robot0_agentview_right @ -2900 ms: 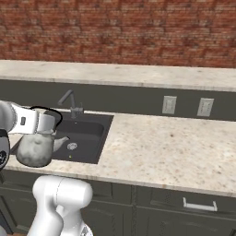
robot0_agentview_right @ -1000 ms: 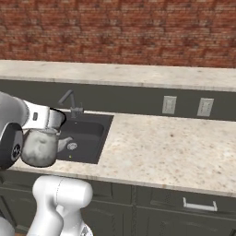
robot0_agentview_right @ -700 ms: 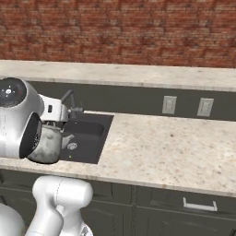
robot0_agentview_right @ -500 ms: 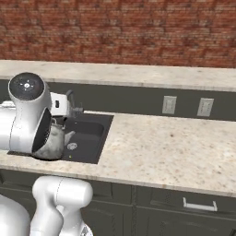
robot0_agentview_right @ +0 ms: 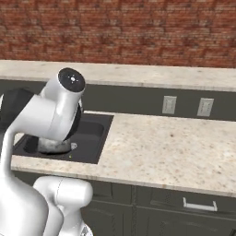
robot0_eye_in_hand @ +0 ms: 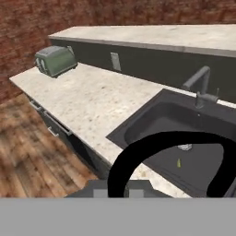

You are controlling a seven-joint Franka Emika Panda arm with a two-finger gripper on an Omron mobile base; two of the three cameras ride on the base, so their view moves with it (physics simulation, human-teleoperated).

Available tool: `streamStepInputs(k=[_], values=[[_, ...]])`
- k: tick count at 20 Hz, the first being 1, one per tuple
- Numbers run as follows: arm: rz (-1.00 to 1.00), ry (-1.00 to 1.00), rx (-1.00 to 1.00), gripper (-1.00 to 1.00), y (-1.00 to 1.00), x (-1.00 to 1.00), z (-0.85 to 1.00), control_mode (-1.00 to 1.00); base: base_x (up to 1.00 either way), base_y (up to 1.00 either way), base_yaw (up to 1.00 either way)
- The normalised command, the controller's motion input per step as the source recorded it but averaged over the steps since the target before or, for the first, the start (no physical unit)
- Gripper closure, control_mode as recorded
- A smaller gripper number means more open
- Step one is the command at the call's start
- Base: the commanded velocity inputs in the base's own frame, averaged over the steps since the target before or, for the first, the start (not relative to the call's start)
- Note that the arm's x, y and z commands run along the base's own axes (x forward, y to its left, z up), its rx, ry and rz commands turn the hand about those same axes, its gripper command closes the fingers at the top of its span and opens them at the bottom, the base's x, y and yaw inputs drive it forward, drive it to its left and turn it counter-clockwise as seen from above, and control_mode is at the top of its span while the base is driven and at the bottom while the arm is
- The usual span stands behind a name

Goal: Open the cabinet, pick the kettle from the cabinet, and place it in the sink.

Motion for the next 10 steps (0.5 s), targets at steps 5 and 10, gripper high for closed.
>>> streamStepInputs(k=[5, 10], values=[[0.35, 0.00, 0.20, 1.00, -0.05, 0.12, -0.05, -1.00, 0.00, 0.00, 0.00], [0.31, 0.00, 0.24, 1.00, -0.01, 0.13, -0.06, -1.00, 0.00, 0.00, 0.00]])
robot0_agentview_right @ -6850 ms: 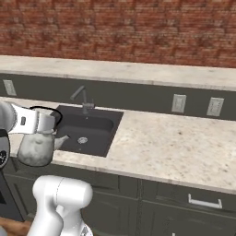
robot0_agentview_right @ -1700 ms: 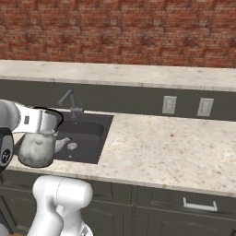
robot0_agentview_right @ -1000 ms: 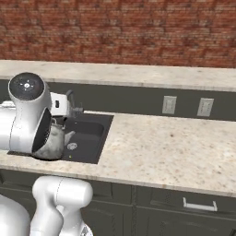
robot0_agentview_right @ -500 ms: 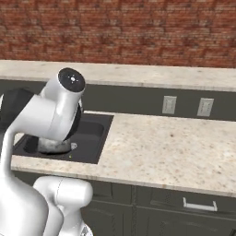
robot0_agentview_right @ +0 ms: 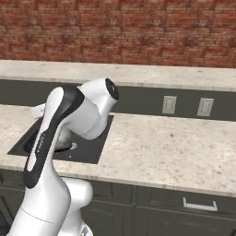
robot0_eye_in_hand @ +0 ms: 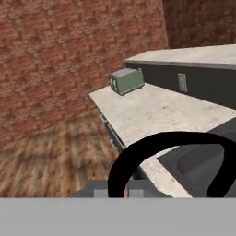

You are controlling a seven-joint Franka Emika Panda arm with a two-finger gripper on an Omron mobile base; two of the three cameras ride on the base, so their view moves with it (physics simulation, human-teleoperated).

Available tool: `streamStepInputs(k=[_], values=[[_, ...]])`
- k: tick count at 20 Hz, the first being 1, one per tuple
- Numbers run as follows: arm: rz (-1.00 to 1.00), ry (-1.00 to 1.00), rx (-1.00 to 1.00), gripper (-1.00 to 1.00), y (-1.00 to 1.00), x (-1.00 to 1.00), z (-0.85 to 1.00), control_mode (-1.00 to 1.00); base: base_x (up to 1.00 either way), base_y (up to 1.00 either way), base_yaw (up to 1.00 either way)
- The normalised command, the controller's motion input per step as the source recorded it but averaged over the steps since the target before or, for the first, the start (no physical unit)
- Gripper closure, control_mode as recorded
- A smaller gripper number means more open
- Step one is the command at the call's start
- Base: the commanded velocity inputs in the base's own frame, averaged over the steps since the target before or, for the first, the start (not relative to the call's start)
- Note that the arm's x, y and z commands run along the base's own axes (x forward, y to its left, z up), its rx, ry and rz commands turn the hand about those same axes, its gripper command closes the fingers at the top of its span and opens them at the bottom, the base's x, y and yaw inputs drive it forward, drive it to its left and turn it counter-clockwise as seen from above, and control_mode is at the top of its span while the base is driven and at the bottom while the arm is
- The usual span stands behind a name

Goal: Open the cabinet, pick the kettle from the cabinet, and place it in the sink.

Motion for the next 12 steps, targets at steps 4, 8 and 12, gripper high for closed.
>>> streamStepInputs(k=[4, 8, 12], values=[[0.28, 0.00, 0.33, 1.00, 0.00, 0.10, -0.14, -1.00, 0.00, 0.00, 0.00], [0.32, -0.04, 0.26, 1.00, -0.01, 0.06, -0.10, -1.00, 0.00, 0.00, 0.00], [0.32, 0.00, 0.22, 1.00, 0.00, 0.09, -0.10, -1.00, 0.00, 0.00, 0.00]])
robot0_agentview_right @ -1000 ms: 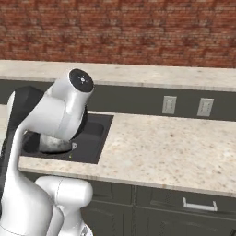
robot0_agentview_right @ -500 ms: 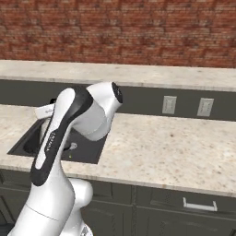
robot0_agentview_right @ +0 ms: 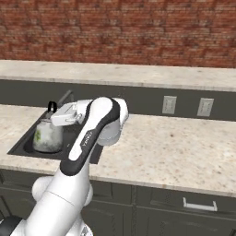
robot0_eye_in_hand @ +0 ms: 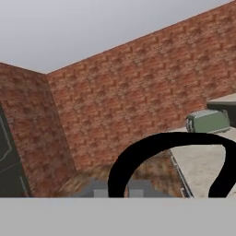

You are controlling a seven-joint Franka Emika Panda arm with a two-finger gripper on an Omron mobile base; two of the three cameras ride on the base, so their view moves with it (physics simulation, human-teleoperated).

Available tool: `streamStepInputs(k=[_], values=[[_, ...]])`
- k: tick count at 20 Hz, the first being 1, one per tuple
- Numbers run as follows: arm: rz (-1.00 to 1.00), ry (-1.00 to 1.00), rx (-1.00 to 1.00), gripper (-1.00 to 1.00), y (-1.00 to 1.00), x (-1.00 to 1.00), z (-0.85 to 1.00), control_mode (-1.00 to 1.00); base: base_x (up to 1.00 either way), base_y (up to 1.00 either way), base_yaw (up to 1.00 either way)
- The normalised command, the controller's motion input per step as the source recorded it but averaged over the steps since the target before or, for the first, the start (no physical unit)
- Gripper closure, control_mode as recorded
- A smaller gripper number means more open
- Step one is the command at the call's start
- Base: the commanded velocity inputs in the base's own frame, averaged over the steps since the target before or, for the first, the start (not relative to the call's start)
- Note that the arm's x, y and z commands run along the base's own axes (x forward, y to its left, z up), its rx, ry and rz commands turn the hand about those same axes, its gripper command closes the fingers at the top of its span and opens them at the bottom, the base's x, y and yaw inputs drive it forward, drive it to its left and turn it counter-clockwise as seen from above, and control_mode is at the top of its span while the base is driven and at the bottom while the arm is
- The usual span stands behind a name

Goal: Open the cabinet, pick the kettle from the cabinet, and place it in the sink.

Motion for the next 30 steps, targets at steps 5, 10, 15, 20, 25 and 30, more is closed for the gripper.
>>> streamStepInputs(k=[5, 10, 15, 20, 25, 30], values=[[0.27, 0.00, 0.14, 1.00, 0.00, 0.24, -0.04, -1.00, 0.00, 0.00, 0.00], [0.09, 0.00, 0.03, 1.00, 0.00, 0.29, 0.00, -1.00, 0.00, 0.00, 0.00], [0.00, -0.14, 0.00, 1.00, 0.00, 0.10, -0.03, -1.00, 0.00, 0.00, 0.00], [-0.02, -0.20, -0.03, 1.00, 0.00, 0.01, -0.16, -1.00, 0.00, 0.00, 0.00], [-0.04, -0.16, 0.01, 1.00, 0.02, 0.08, -0.22, -1.00, 0.00, 0.00, 0.00], [-0.05, -0.01, 0.09, 1.00, 0.01, 0.20, -0.07, -1.00, 0.00, 0.00, 0.00]])
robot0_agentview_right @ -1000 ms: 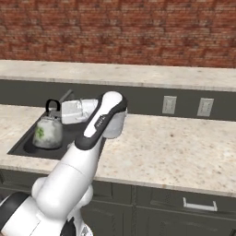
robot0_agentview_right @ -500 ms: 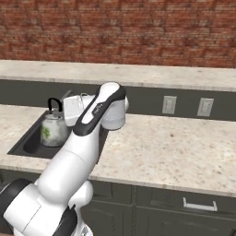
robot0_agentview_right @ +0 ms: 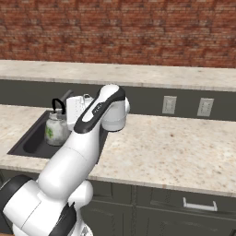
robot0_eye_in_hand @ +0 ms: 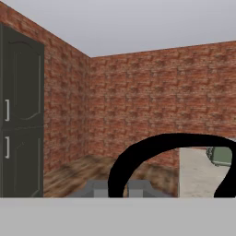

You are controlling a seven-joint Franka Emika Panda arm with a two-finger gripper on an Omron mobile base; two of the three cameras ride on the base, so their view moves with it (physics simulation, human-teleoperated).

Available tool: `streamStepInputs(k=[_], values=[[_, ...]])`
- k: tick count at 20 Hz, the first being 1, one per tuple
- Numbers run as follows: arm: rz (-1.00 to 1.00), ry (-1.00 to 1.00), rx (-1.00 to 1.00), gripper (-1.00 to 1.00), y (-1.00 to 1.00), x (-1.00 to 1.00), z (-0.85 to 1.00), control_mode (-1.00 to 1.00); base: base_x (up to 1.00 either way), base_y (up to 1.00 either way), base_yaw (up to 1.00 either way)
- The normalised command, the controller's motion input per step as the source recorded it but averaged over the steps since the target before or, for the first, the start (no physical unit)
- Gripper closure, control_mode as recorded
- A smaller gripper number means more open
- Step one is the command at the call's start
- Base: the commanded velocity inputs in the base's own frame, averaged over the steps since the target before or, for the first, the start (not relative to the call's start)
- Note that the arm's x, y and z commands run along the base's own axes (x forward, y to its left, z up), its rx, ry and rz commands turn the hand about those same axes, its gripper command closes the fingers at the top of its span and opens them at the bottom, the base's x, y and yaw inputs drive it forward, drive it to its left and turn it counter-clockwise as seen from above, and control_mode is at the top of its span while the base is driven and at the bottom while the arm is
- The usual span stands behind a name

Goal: Open the cabinet, pick the kettle from the cabinet, and place it in the sink.

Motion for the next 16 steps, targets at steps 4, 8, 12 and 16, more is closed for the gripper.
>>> streamStepInputs(k=[4, 8, 12, 16], values=[[-0.03, 0.00, 0.11, 1.00, 0.07, 0.15, -0.13, -1.00, 0.00, 0.00, 0.00], [0.00, -0.01, 0.05, 1.00, 0.13, 0.08, -0.20, -1.00, 0.00, 0.00, 0.00], [0.00, -0.05, 0.00, 1.00, 0.19, 0.11, -0.23, -1.00, 0.00, 0.00, 0.00], [0.00, -0.05, 0.00, 1.00, 0.10, 0.21, -0.14, -1.00, 0.00, 0.00, 0.00]])
